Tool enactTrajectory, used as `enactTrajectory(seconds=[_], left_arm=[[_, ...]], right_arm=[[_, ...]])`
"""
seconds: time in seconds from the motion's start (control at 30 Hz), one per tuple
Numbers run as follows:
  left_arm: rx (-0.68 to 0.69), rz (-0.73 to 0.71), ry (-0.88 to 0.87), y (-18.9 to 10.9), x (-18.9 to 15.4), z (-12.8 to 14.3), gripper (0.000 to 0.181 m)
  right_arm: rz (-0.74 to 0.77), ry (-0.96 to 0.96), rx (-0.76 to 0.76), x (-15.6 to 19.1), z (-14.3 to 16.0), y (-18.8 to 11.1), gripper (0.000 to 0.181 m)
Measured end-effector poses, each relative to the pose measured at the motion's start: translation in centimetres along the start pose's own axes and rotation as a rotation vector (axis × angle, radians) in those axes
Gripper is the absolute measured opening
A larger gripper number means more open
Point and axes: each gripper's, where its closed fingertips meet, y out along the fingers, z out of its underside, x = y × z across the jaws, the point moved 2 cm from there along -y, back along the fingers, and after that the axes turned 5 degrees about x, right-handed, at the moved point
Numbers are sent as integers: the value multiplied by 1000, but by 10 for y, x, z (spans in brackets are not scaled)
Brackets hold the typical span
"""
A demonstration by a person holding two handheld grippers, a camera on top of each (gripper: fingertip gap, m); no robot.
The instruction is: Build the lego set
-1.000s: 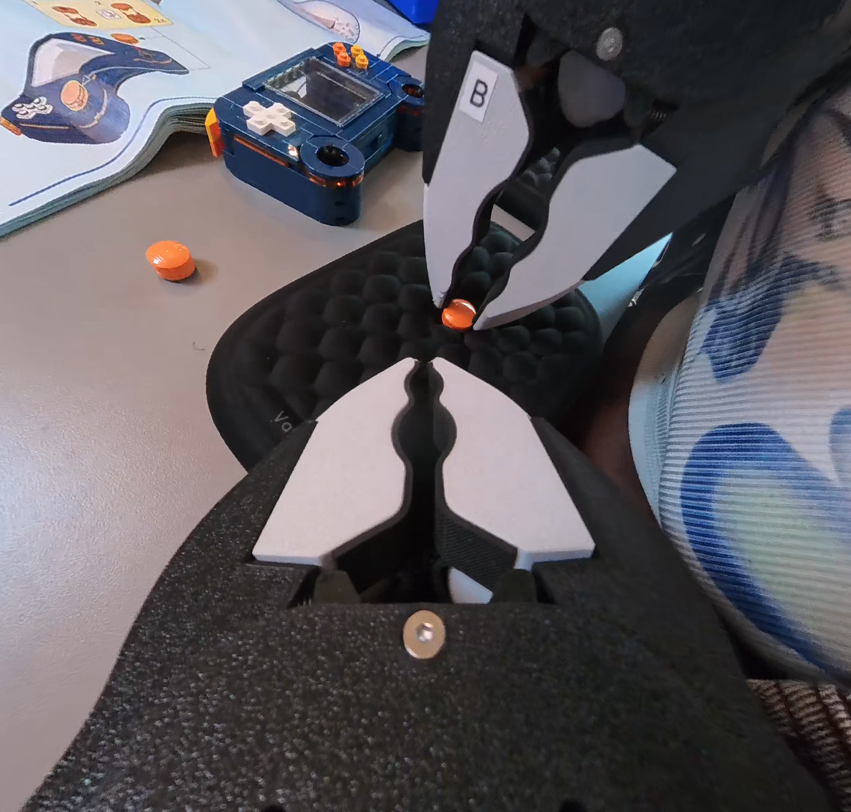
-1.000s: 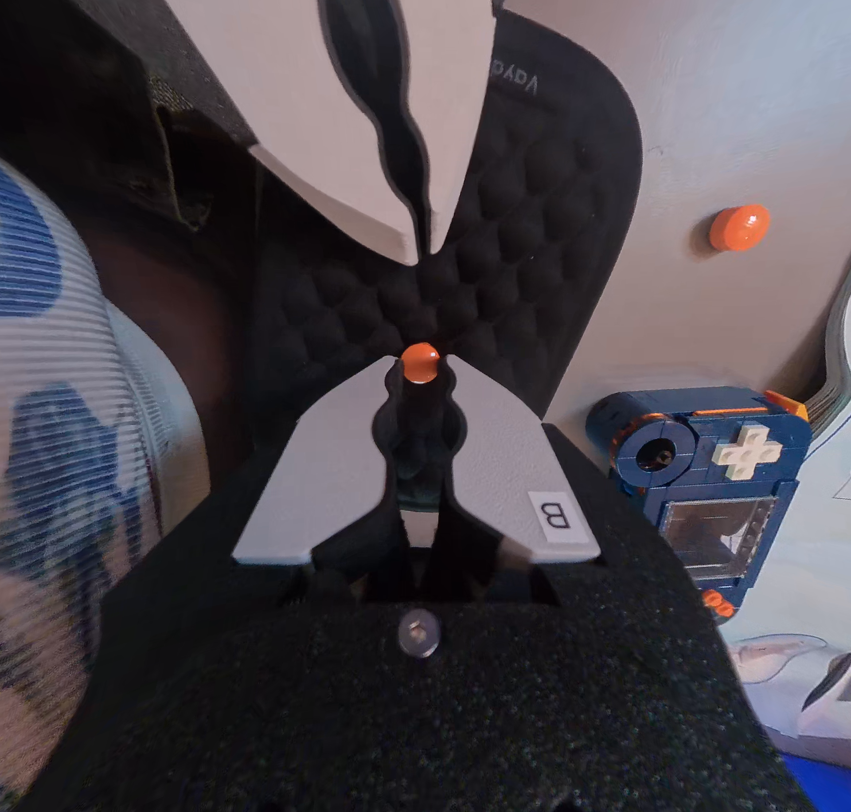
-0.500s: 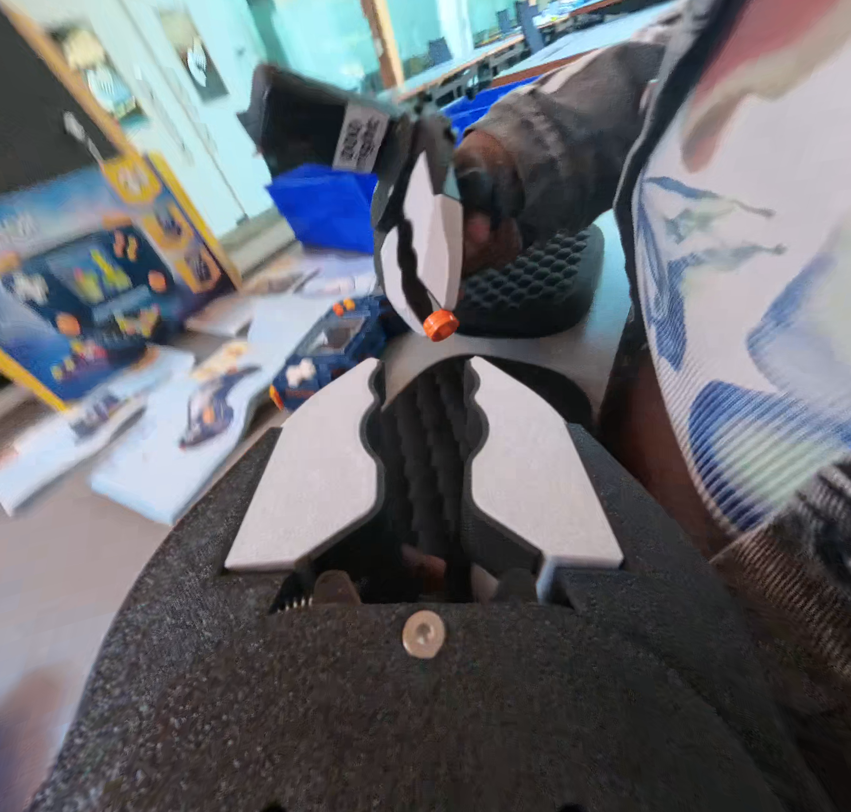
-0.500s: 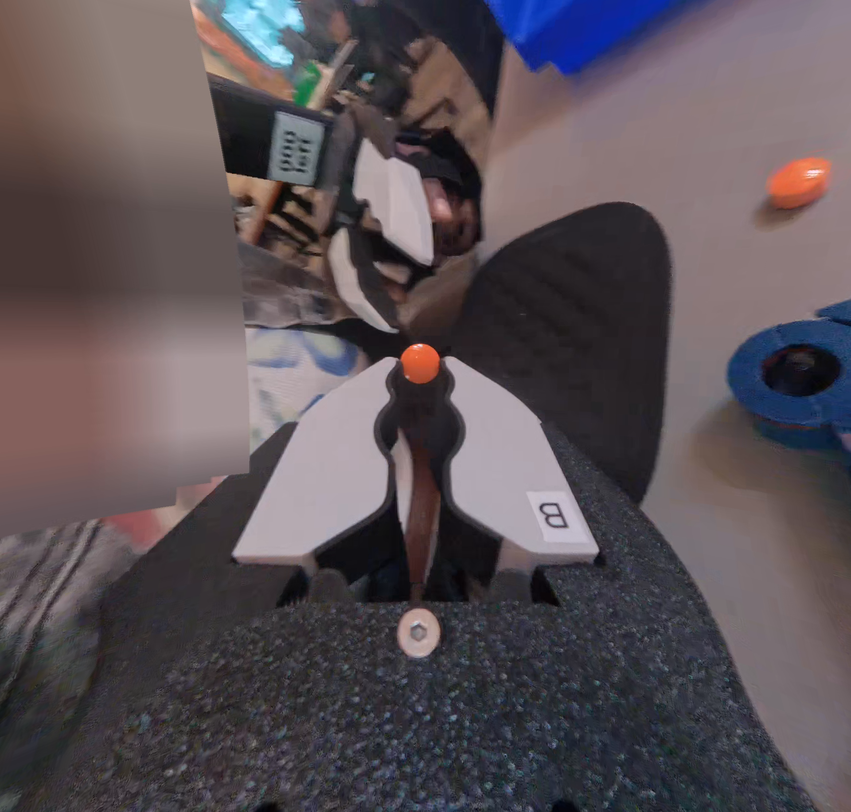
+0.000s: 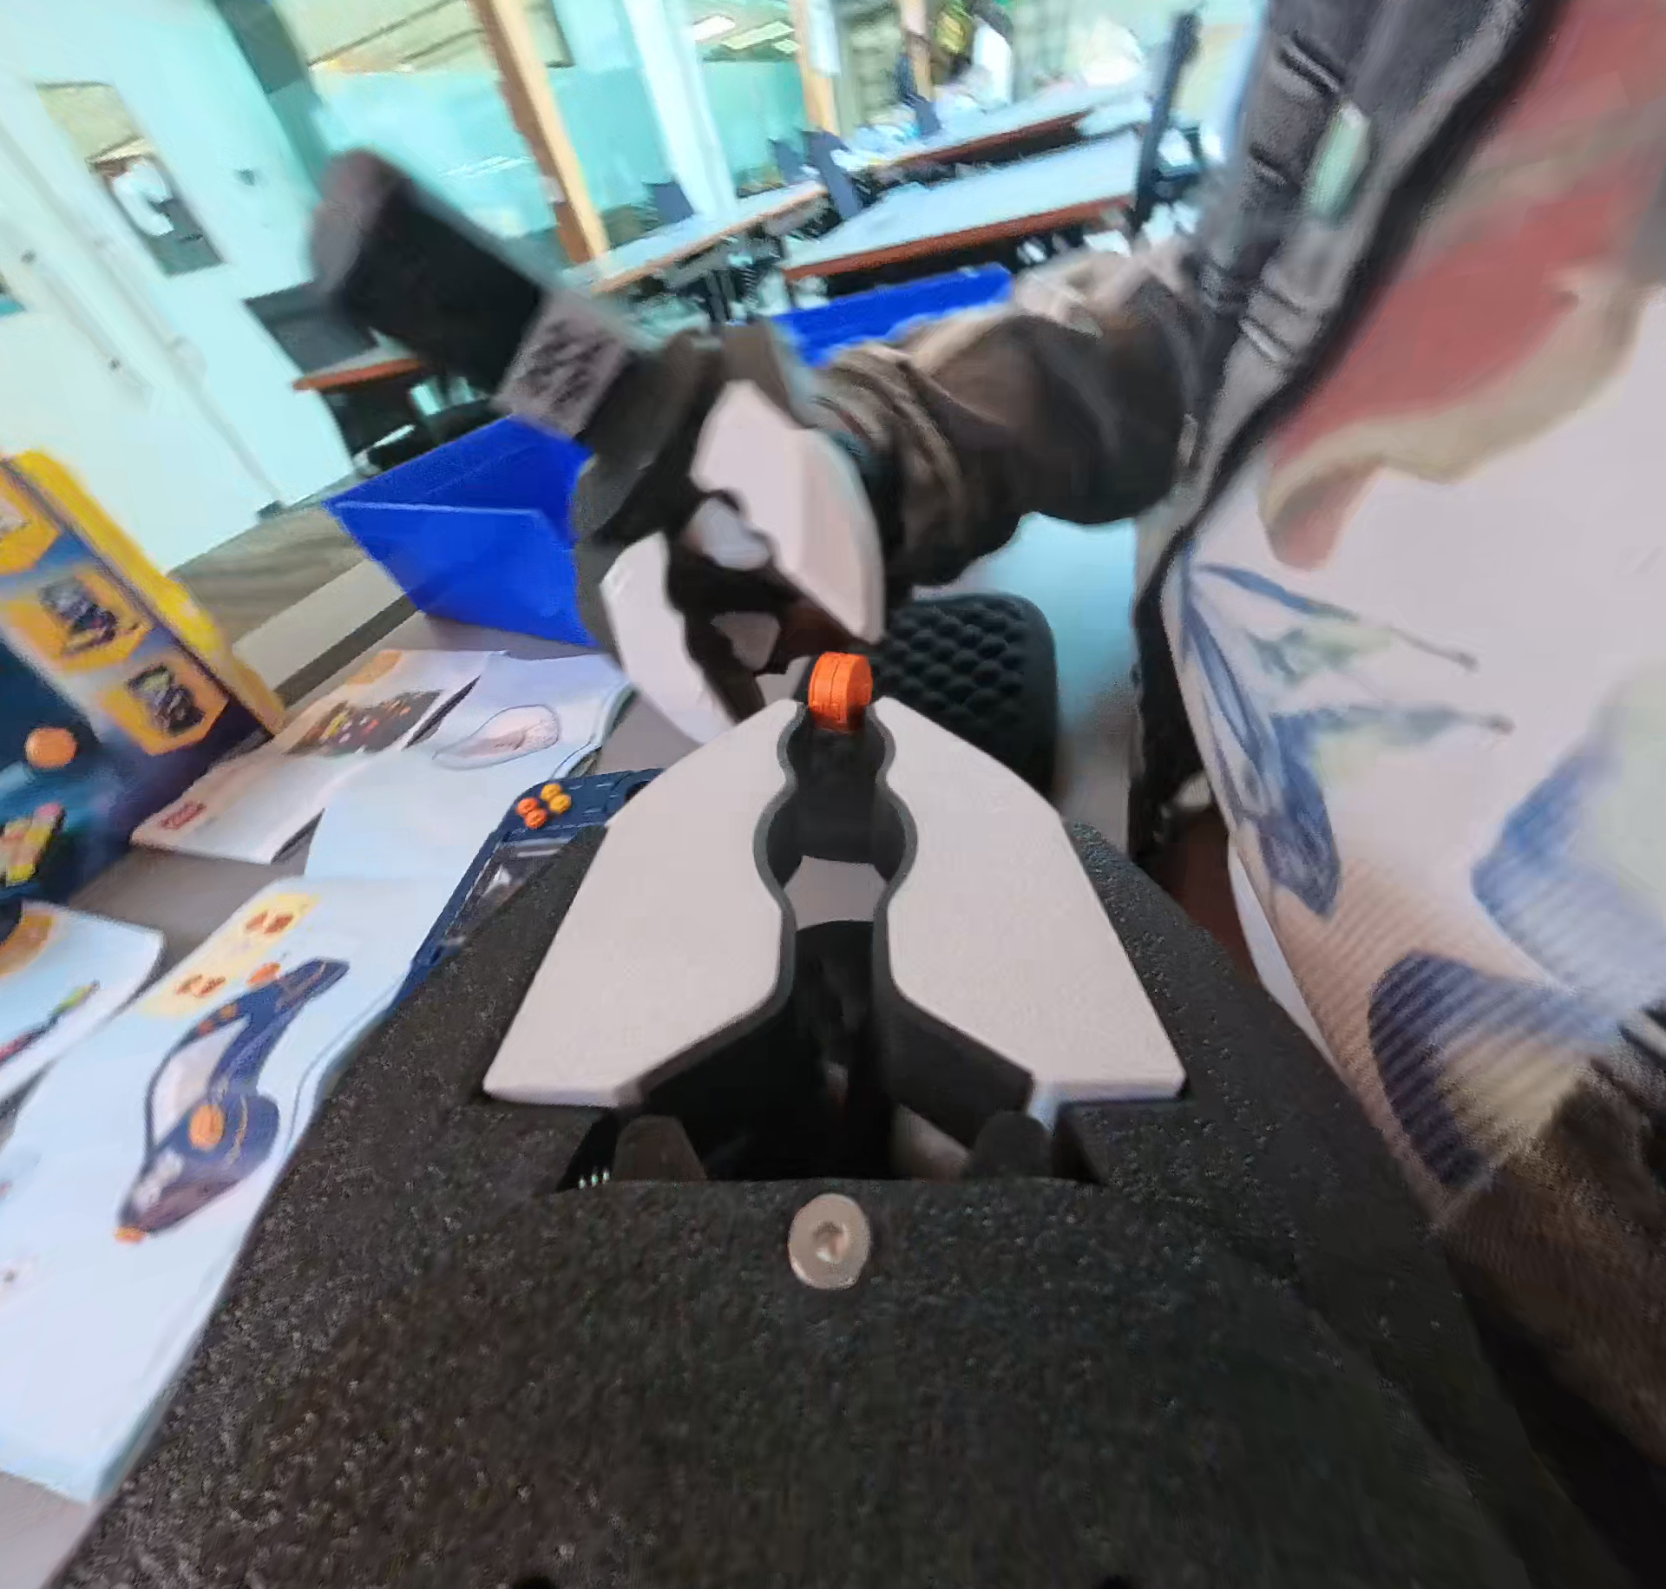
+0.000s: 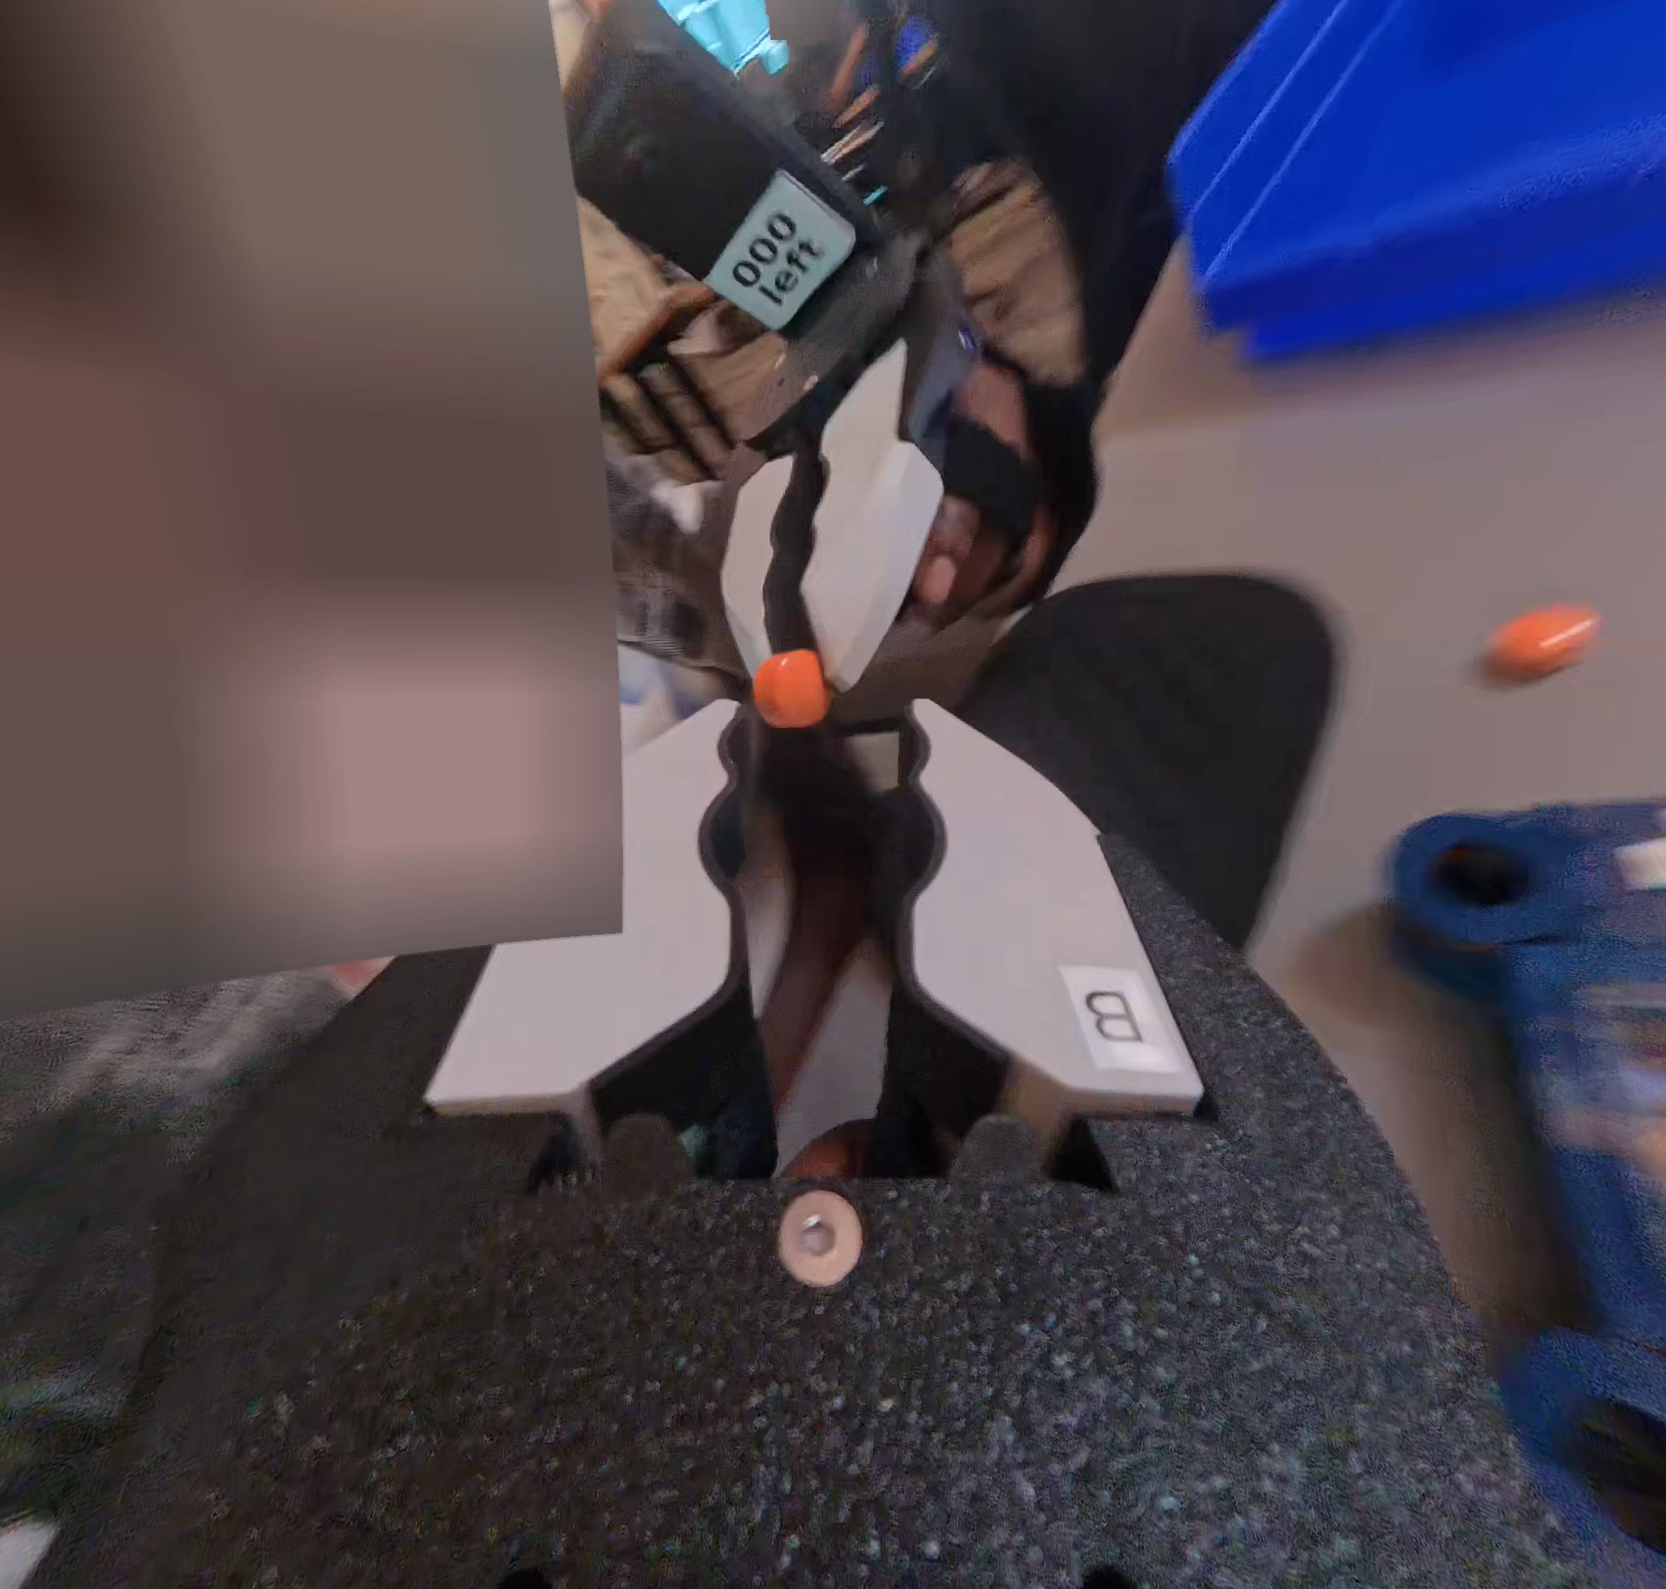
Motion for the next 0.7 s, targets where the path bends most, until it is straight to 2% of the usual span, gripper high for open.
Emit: enactTrajectory(seconds=[0.07, 0.13, 0.3, 0.47, 0.57, 0.63, 0.7], left_arm=[[-60, -36, -122, -1, 9, -2, 10], [-107, -37, -213, 0, 13, -4, 9], [-110, -8, -260, 9, 14, -5, 9], [-55, 16, -270, 16, 14, 1, 8], [-69, 17, -279, 19, 17, 1, 8], [-110, 1, -341, 20, 23, -3, 7], [-174, 23, -478, 20, 33, -8, 9]], right_arm=[[194, -252, -70, 1, -5, -7, 29], [337, -410, -113, 5, -8, -8, 22], [396, -427, -184, 6, -9, -10, 9], [434, -455, -180, 3, -1, -14, 9], [468, -469, -238, 2, -1, -18, 9], [548, -527, -286, 0, -6, -24, 9], [694, -699, -301, 2, -13, -33, 9]])
